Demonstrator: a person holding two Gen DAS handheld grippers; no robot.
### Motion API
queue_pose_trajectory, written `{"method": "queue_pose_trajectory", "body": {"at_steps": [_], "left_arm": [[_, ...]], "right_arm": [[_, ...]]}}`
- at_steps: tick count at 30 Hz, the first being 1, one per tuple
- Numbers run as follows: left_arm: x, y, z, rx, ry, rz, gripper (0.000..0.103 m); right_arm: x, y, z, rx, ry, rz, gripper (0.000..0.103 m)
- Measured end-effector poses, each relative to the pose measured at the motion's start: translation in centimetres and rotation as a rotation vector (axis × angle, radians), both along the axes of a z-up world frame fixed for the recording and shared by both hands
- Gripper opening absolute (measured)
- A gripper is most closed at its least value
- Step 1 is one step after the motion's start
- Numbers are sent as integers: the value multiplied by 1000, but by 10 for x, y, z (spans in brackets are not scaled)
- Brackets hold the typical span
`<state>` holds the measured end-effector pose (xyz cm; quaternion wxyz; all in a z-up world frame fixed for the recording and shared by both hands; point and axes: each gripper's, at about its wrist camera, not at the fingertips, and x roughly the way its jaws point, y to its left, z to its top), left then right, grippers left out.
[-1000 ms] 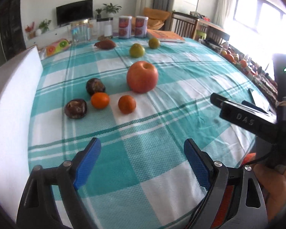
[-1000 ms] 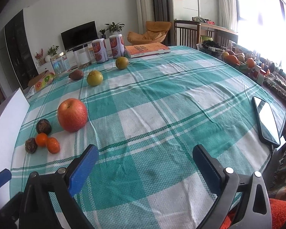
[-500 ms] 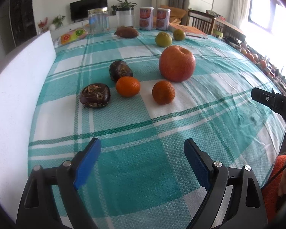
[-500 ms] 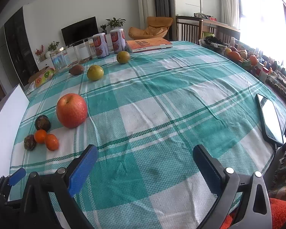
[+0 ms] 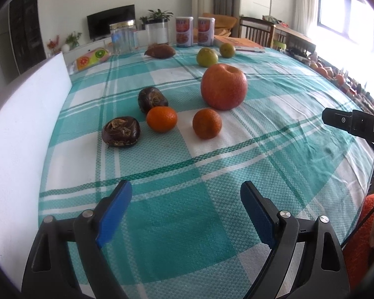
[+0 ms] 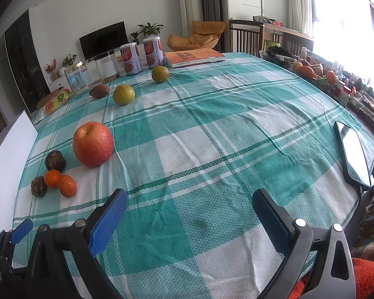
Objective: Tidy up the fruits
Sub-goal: 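Move both empty grippers back over the fruits on the table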
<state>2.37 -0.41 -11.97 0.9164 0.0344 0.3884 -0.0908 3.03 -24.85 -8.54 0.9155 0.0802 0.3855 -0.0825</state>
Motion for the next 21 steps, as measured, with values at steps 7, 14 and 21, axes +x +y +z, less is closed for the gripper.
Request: {"method": "queue_pose_trajectory", "body": {"at_steps": [7,14,21], "left_arm": [[-2,6,2,-62,-21,-11,90],[0,7,1,-80,-13,-6,90],[-2,8,2,-95,-24,-22,90]], "right_arm": [[0,-1,0,2,-4,0,100],[0,-1,0,2,-4,0,100],[0,-1,0,3,-4,-1,100]]}}
